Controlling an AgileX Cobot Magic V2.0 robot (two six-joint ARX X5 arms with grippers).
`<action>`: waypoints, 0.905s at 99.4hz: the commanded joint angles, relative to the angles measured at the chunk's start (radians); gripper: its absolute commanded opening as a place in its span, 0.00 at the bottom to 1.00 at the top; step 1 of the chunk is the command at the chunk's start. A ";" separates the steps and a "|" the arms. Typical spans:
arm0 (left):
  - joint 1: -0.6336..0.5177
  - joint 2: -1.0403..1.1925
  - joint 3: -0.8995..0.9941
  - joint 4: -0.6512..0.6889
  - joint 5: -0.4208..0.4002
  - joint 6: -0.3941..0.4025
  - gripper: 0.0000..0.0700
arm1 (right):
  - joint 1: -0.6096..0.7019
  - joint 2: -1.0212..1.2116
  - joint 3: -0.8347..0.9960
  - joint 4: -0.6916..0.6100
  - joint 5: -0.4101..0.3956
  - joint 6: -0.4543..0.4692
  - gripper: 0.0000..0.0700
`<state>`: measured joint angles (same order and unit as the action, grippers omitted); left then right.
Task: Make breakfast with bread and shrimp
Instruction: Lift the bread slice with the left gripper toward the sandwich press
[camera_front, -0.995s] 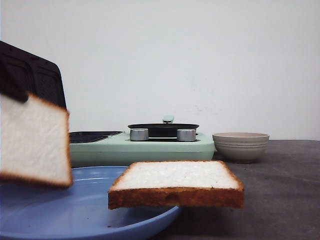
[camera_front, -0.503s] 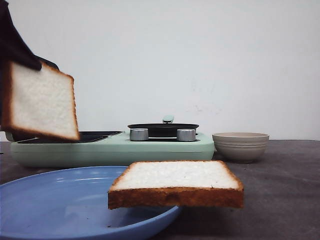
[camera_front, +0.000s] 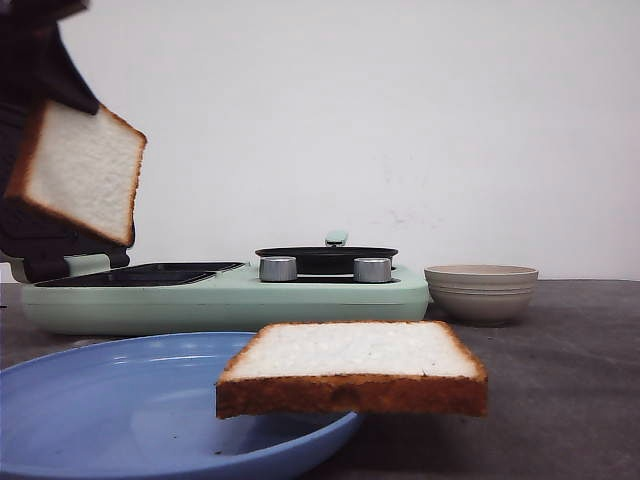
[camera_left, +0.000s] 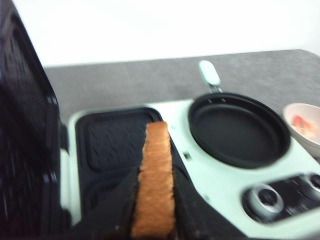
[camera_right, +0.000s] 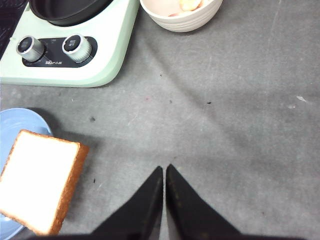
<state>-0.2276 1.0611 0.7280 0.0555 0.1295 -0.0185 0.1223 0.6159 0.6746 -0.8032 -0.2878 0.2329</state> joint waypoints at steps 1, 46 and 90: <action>-0.003 0.060 0.047 0.037 -0.010 0.056 0.00 | 0.000 0.003 0.016 0.006 -0.001 -0.012 0.00; -0.003 0.460 0.390 0.048 -0.080 0.316 0.00 | 0.000 0.003 0.016 0.007 0.000 -0.043 0.00; -0.003 0.689 0.591 0.047 -0.116 0.449 0.00 | 0.000 0.003 0.016 0.006 0.000 -0.043 0.00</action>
<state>-0.2272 1.7241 1.2911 0.0864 0.0216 0.3828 0.1223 0.6159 0.6746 -0.8036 -0.2874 0.2050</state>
